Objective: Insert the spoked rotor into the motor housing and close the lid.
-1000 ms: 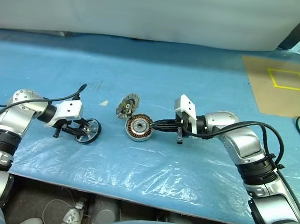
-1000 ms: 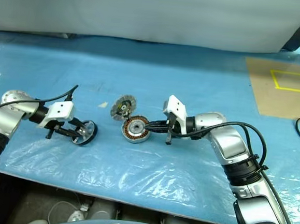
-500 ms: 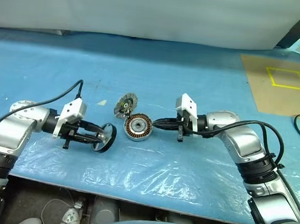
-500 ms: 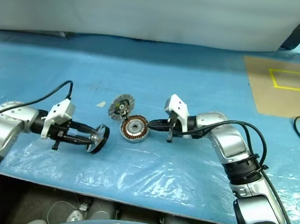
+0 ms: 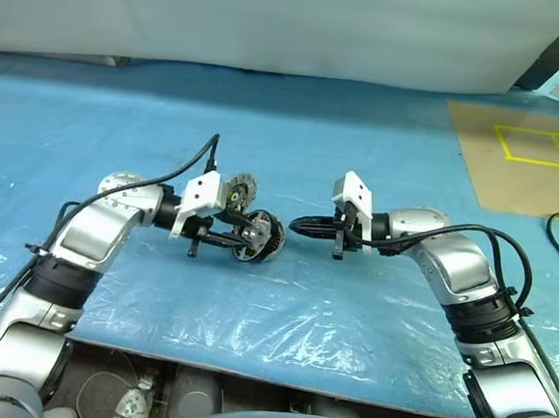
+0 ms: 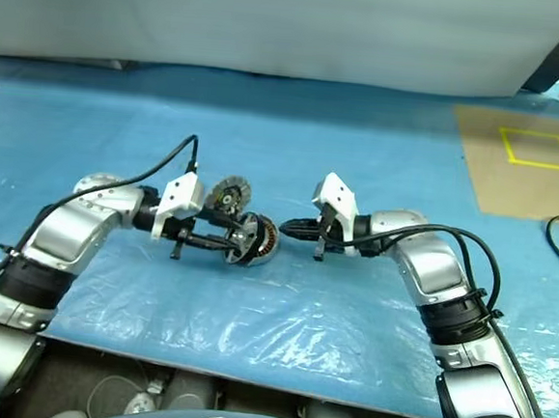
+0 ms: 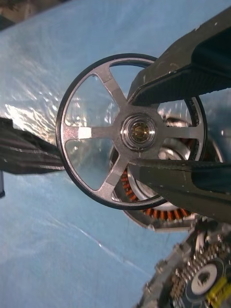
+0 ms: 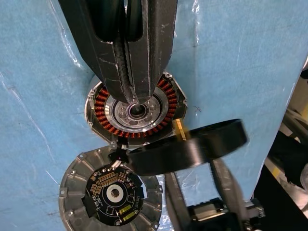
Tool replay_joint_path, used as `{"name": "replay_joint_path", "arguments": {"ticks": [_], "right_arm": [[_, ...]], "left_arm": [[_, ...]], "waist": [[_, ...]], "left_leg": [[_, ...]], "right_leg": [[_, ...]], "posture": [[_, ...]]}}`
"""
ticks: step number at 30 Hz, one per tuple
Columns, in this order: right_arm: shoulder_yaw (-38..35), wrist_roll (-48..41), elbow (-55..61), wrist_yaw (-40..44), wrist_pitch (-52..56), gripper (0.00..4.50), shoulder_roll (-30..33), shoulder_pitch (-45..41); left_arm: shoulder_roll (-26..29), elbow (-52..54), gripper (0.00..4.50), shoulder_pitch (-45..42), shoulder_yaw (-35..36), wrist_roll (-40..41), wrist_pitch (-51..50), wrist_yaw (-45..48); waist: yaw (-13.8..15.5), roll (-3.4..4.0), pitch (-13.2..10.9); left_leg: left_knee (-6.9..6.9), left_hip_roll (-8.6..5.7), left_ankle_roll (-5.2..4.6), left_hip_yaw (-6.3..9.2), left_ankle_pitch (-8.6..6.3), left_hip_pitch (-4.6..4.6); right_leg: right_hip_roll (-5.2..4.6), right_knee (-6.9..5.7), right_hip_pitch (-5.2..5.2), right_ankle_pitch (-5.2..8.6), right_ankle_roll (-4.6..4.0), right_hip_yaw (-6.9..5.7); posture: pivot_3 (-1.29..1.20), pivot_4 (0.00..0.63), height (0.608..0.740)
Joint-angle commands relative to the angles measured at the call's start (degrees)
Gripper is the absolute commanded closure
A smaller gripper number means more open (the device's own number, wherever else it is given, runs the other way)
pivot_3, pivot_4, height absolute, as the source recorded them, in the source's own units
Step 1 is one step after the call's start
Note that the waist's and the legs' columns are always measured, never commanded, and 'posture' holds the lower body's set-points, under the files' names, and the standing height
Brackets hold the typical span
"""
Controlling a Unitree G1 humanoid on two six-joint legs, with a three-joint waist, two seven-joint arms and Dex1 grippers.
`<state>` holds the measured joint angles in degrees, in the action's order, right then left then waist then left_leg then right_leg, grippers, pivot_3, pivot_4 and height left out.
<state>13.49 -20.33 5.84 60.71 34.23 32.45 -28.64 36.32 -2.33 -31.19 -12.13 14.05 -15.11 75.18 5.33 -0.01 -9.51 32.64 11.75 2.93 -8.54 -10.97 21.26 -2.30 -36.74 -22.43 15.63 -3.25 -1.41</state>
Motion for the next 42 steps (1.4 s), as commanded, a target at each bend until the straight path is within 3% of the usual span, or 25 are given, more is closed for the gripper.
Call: {"name": "replay_joint_path", "arguments": {"ticks": [1, 7, 19, 29, 37, 42], "right_arm": [[-1.15, -0.65, 3.35, -0.86, 0.37, 4.50, 0.42, 0.95], [-1.47, -0.64, 4.39, -2.68, 1.01, 4.50, 0.16, 2.35], [-1.43, -0.57, 4.80, -4.34, 1.29, 4.50, 0.21, 3.35], [-1.02, -0.32, 4.52, -4.90, 1.18, 4.50, 0.05, 3.73], [-0.64, 0.36, 3.97, -5.06, 0.85, 4.50, -0.29, 3.65], [-1.07, -0.27, 4.21, -4.70, 1.17, 4.50, -0.61, 3.55]], "left_arm": [[0.15, -3.53, 3.18, -3.20, -0.47, -1.60, 3.55, 0.89], [1.24, -11.29, 3.18, -6.31, -2.78, -5.83, 9.24, 4.06], [1.00, -15.76, 3.18, -8.84, -6.50, -10.81, 16.19, 7.70], [-1.41, -14.83, 3.18, -9.86, -5.67, -7.96, 11.73, 9.85], [-1.62, -14.18, 0.65, -10.44, -4.74, -8.96, 12.35, 7.73], [-0.39, -12.47, 0.65, -9.35, -3.86, -8.49, 14.69, 7.23]], "waist": [[0.02, 0.00, 0.00], [0.08, 0.00, 0.00], [0.07, 0.00, 0.00], [0.17, 0.00, 0.00], [0.16, 0.00, -0.01], [0.13, -0.01, -0.01]], "left_leg": [[0.00, 0.00, 0.00, 0.00, 0.00, 0.01], [0.00, -0.02, 0.01, 0.03, -0.01, 0.01], [0.00, -0.02, 0.03, 0.03, -0.01, -0.02], [0.00, -0.03, 0.03, 0.03, -0.01, 0.02], [0.00, -0.03, 0.02, 0.03, -0.01, 0.01], [-0.03, -0.02, 0.03, 0.03, -0.01, -0.01]], "right_leg": [[0.00, 0.00, -0.01, 0.00, 0.00, 0.00], [-0.01, 0.00, 0.00, -0.02, 0.03, -0.01], [-0.01, 0.00, 0.01, -0.03, 0.05, -0.01], [-0.02, 0.00, 0.01, -0.03, 0.05, -0.01], [-0.02, 0.00, 0.02, -0.03, 0.05, -0.02], [-0.02, 0.00, 0.01, -0.03, 0.05, -0.01]], "posture": [[0.00, 0.150, 0.740], [0.00, 0.150, 0.740], [0.00, 0.150, 0.740], [0.00, 0.150, 0.740], [0.00, 0.150, 0.740], [0.00, 0.150, 0.740]]}}
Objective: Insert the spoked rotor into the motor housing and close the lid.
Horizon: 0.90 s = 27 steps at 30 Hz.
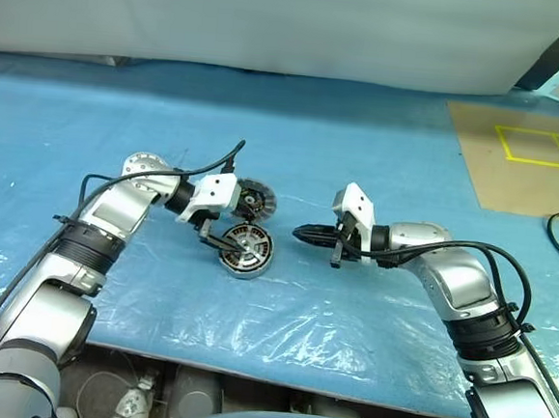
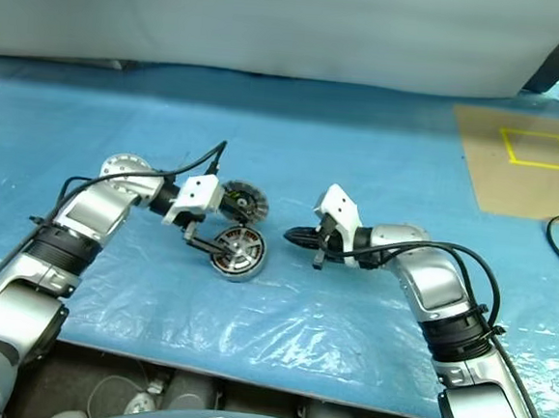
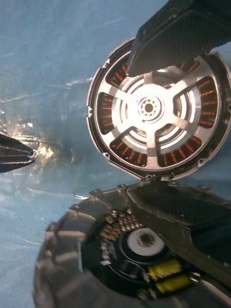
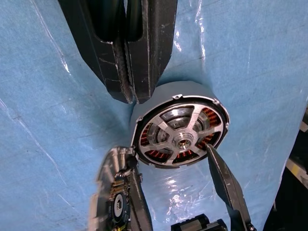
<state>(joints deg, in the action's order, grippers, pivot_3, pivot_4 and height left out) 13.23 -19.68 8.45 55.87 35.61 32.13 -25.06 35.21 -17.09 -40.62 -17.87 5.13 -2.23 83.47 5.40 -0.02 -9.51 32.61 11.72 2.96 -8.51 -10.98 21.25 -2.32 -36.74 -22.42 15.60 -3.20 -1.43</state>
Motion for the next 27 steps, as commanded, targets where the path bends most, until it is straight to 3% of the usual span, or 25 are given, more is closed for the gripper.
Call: {"name": "replay_joint_path", "arguments": {"ticks": [1, 4, 9, 14, 18, 22, 27], "right_arm": [[-1.12, -1.54, 1.78, 0.40, 0.11, 4.50, -0.41, -0.09], [-2.43, -4.82, 3.05, 1.98, 2.09, 4.50, -0.52, -0.80], [-0.83, -6.90, 3.26, 5.70, 3.54, 4.50, -0.01, -1.70], [1.88, -6.57, -1.82, 7.20, 4.32, 4.50, -3.66, -3.94], [4.42, -4.57, -6.24, 6.41, 2.36, 4.50, -8.97, -6.15], [6.15, -3.39, -8.68, 4.54, 1.70, 4.50, -14.21, -8.31], [7.13, -0.85, -13.90, 3.75, -1.81, 4.50, -18.83, -11.20]], "left_arm": [[0.86, 2.96, 0.65, 0.29, 2.45, 1.03, 1.69, -1.39], [1.39, 8.01, 0.65, 2.63, 5.46, 6.57, -2.33, -0.62], [9.01, 22.61, 0.65, 13.00, 9.49, 14.22, -13.32, 1.11], [13.41, 29.20, 0.65, 22.55, 15.82, 19.75, -20.28, -2.74], [12.35, 28.46, 0.65, 27.85, 19.06, 18.67, -18.87, -8.31], [7.36, 31.11, 0.65, 31.23, 23.32, 24.04, -24.08, -16.40], [5.61, 33.93, 0.65, 35.13, 22.62, 23.43, -24.16, -20.55]], "waist": [[0.08, 0.00, 0.00], [0.09, 0.00, 0.00], [-0.58, 0.01, 0.00], [-1.02, 0.02, -0.01], [-1.24, 0.02, -0.01], [-1.44, 0.01, -0.01], [-1.50, 0.00, -0.01]], "left_leg": [[0.00, 0.00, 0.00, 0.00, 0.00, 0.02], [0.03, 0.00, 0.00, 0.00, 0.00, 0.05], [-0.04, 0.01, 0.03, -0.01, -0.02, 0.01], [-0.08, 0.02, 0.03, -0.02, -0.02, -0.01], [-0.01, 0.05, 0.01, -0.02, -0.02, -0.05], [0.01, 0.05, 0.01, -0.03, -0.01, -0.01], [-0.04, 0.06, 0.01, -0.03, -0.01, -0.02]], "right_leg": [[0.00, 0.00, 0.00, 0.00, 0.00, 0.00], [-0.01, 0.02, 0.00, 0.00, 0.00, 0.00], [0.02, 0.02, -0.05, 0.00, -0.01, 0.01], [0.00, 0.06, -0.04, 0.01, -0.02, -0.01], [-0.01, 0.05, 0.01, 0.11, -0.18, -0.01], [-0.04, 0.07, -0.01, 0.09, -0.16, 0.01], [-0.02, 0.05, -0.02, 0.05, -0.09, 0.00]], "posture": [[0.00, 0.150, 0.740], [0.00, 0.150, 0.740], [0.00, 0.150, 0.740], [0.00, 0.150, 0.740], [0.00, 0.150, 0.740], [0.00, 0.150, 0.740], [0.00, 0.150, 0.740]]}}
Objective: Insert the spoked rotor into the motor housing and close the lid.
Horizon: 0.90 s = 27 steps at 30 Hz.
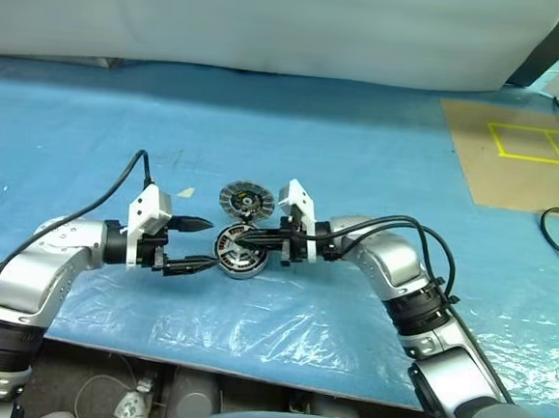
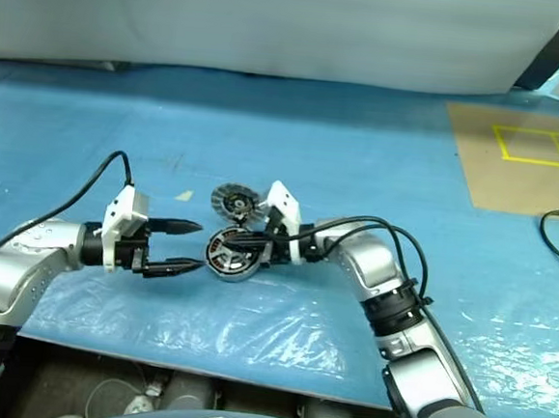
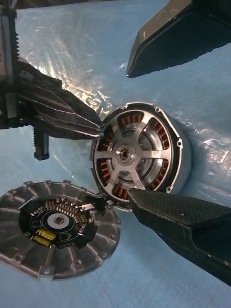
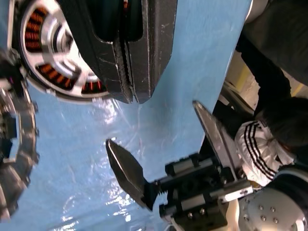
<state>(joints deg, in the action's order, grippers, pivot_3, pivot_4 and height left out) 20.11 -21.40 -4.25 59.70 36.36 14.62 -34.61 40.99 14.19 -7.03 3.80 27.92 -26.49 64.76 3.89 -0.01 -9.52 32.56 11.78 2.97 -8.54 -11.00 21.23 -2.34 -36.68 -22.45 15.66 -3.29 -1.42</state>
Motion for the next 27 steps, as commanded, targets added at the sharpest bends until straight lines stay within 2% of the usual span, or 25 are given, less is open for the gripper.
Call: {"name": "replay_joint_path", "arguments": {"ticks": [1, 4, 11, 15, 18, 22, 27], "right_arm": [[0.34, 1.26, -2.30, -0.06, -3.00, 4.50, -1.75, -2.23], [2.58, 4.50, -5.40, 0.56, -5.52, 4.50, -1.55, -2.58], [13.40, 19.07, -14.51, 1.36, -18.60, 4.50, 3.25, -0.06], [9.92, 16.15, -14.14, 2.24, -17.21, 4.50, 2.21, -1.00], [2.24, 7.70, -12.71, 3.71, -10.37, 4.50, -0.08, -3.40], [-3.98, 1.42, -10.02, 3.75, -4.31, 4.50, -2.06, -5.32], [-0.05, 7.49, -10.04, 0.07, -7.60, 4.50, -2.75, -4.31]], "left_arm": [[-0.15, 3.07, 0.65, 2.07, 0.85, 0.68, 0.12, -2.12], [-0.08, 3.54, 0.65, 2.89, 0.76, 0.52, 0.57, -2.93], [1.17, 2.53, 0.65, 3.36, 0.04, -0.63, 1.48, -2.93], [0.76, 1.60, 0.65, 2.61, -0.22, -0.69, 2.04, -3.09], [0.67, 0.93, 0.65, 2.05, -0.87, -1.29, 3.02, -2.82], [0.51, 0.27, 0.65, 1.57, -1.55, -1.47, 3.42, -2.64], [0.02, -0.43, 0.65, 0.85, -2.41, -1.91, 3.98, -2.92]], "waist": [[0.02, 0.00, 0.00], [0.07, -0.01, 0.00], [-0.11, 0.01, 0.05], [-0.01, 0.01, 0.05], [0.05, 0.01, 0.05], [0.01, 0.01, 0.05], [-0.06, 0.01, 0.05]], "left_leg": [[-0.01, 0.00, 0.00, 0.00, 0.00, 0.00], [-0.03, 0.00, 0.00, 0.00, 0.00, 0.01], [-0.06, 0.00, 0.01, -0.02, -0.01, -0.31], [-0.10, 0.03, -0.01, -0.05, -0.01, -0.72], [-0.05, 0.02, -0.07, -0.07, 0.02, -0.69], [-0.01, 0.03, -0.13, -0.07, 0.06, -0.34], [-0.10, 0.02, -0.27, -0.07, 0.16, -0.10]], "right_leg": [[0.00, 0.01, 0.01, -0.01, 0.01, 0.00], [0.00, 0.02, 0.00, -0.01, 0.02, 0.00], [0.00, 0.02, 0.23, -0.01, 0.03, 0.03], [-0.09, 0.07, 0.56, 0.15, -0.19, 0.14], [-0.16, 0.11, 0.56, 0.15, -0.19, 0.17], [-0.16, 0.08, 0.25, 0.14, -0.20, 0.15], [0.03, -0.01, 0.01, -0.02, 0.01, 0.06]], "posture": [[0.00, 0.150, 0.740], [0.00, 0.150, 0.740], [0.00, 0.150, 0.740], [0.00, 0.150, 0.740], [0.00, 0.150, 0.740], [0.00, 0.150, 0.740], [0.00, 0.150, 0.740]]}}
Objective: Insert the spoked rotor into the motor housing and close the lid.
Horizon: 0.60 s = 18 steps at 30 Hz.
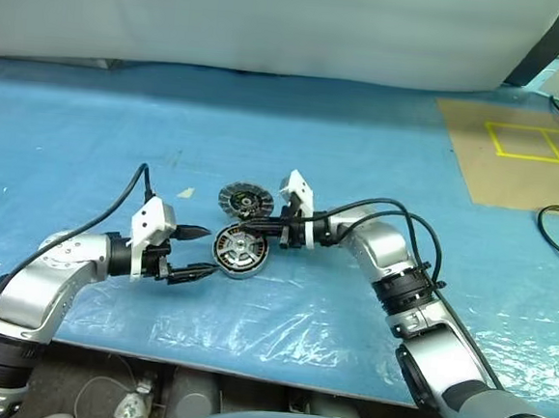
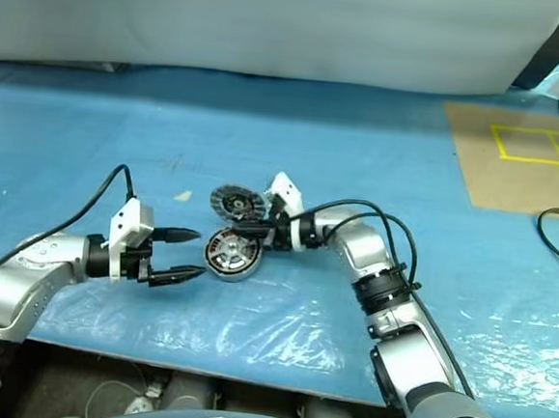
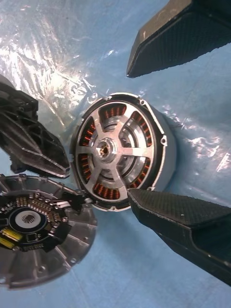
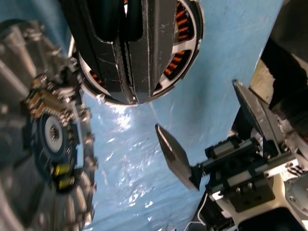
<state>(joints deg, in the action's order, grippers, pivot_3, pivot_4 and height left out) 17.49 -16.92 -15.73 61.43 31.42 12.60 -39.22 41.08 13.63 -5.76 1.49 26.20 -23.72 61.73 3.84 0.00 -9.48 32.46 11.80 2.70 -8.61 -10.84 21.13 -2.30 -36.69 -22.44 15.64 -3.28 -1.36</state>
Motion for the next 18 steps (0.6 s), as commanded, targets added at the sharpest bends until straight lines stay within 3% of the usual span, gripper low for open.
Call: {"name": "replay_joint_path", "arguments": {"ticks": [1, 4, 12, 18], "right_arm": [[4.09, 4.76, 1.43, -2.12, -3.84, 4.50, -0.56, 0.67], [8.09, 8.71, 1.81, -1.80, -5.73, 4.50, 0.53, 1.27], [8.86, 11.54, 0.23, -1.17, -9.10, 4.50, 1.15, 0.64], [-2.52, -1.32, 4.66, 0.65, 0.12, 4.50, -0.91, -0.88]], "left_arm": [[-0.08, -0.03, 0.65, -0.46, -0.28, -0.37, 1.42, 0.18], [0.03, -0.37, 0.65, -0.52, -0.46, -0.52, 1.61, 0.23], [0.08, -1.08, 0.65, -0.99, -0.31, -0.58, 1.82, 0.11], [-0.20, -1.14, 0.65, -0.67, -0.27, -0.72, 2.15, -0.19]], "waist": [[-0.06, 0.00, 0.00], [-0.09, 0.00, 0.00], [-0.10, -0.01, 0.00], [-0.07, -0.01, -0.01]], "left_leg": [[-0.05, -0.01, 0.02, 0.00, -0.01, -0.01], [-0.09, -0.04, 0.13, 0.00, -0.07, 0.06], [-0.06, -0.02, 0.26, 0.01, -0.16, -0.06], [-0.06, -0.02, 0.25, 0.01, -0.15, 0.00]], "right_leg": [[0.00, 0.00, -0.01, 0.00, -0.01, 0.00], [-0.01, 0.09, -0.03, 0.01, -0.01, 0.00], [-0.03, 0.07, 0.04, 0.01, 0.01, 0.01], [-0.02, 0.06, 0.00, 0.00, 0.00, 0.02]], "posture": [[0.00, 0.150, 0.740], [0.00, 0.150, 0.740], [0.00, 0.150, 0.740], [0.00, 0.150, 0.740]]}}
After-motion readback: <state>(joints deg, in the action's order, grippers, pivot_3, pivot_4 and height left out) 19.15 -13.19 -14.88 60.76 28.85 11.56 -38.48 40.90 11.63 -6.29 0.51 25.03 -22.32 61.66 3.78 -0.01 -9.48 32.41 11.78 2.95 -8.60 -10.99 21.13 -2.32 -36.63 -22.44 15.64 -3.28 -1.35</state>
